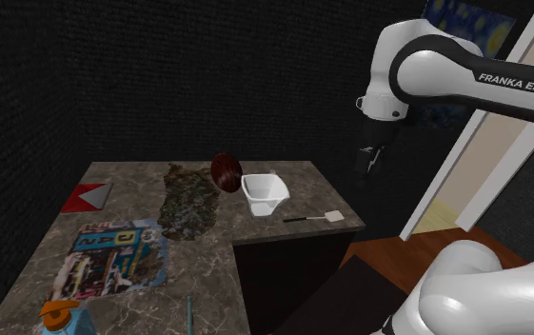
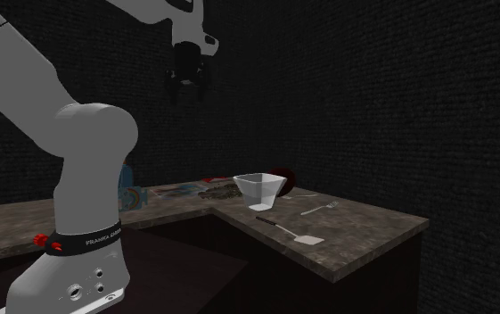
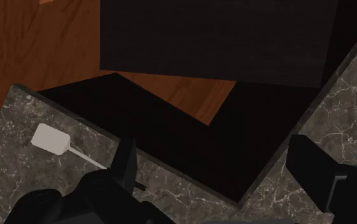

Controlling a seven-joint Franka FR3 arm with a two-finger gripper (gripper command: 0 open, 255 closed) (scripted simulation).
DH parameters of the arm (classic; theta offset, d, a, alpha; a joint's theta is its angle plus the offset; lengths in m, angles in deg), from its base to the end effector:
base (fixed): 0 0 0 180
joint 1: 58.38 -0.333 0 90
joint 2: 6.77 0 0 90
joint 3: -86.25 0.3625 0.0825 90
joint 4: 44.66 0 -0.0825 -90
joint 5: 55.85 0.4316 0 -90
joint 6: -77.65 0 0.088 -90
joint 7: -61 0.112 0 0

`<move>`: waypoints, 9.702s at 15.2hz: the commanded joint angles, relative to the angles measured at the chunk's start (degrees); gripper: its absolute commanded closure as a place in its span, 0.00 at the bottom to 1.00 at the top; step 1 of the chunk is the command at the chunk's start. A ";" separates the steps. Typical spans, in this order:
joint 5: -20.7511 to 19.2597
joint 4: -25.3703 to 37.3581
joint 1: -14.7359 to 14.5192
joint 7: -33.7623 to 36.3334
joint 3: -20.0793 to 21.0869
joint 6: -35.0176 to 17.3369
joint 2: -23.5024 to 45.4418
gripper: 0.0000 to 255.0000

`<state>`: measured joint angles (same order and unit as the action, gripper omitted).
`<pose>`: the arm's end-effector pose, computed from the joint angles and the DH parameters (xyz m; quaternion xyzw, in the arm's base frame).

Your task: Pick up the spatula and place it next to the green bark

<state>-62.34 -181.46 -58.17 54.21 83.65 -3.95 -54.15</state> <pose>0.2910 -0.0330 0.6031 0.9961 0.0386 -0.0712 0.0345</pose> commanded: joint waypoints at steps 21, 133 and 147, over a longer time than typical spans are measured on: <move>-14.05 -12.35 -5.88 -43.48 -31.63 -41.18 19.51 0.00; 25.02 20.83 -44.34 -46.80 -19.60 -59.14 72.31 1.00; 28.96 21.29 -42.23 -49.67 -16.72 -64.70 78.64 1.00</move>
<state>-33.41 -160.16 -100.42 4.57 66.91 -68.61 24.46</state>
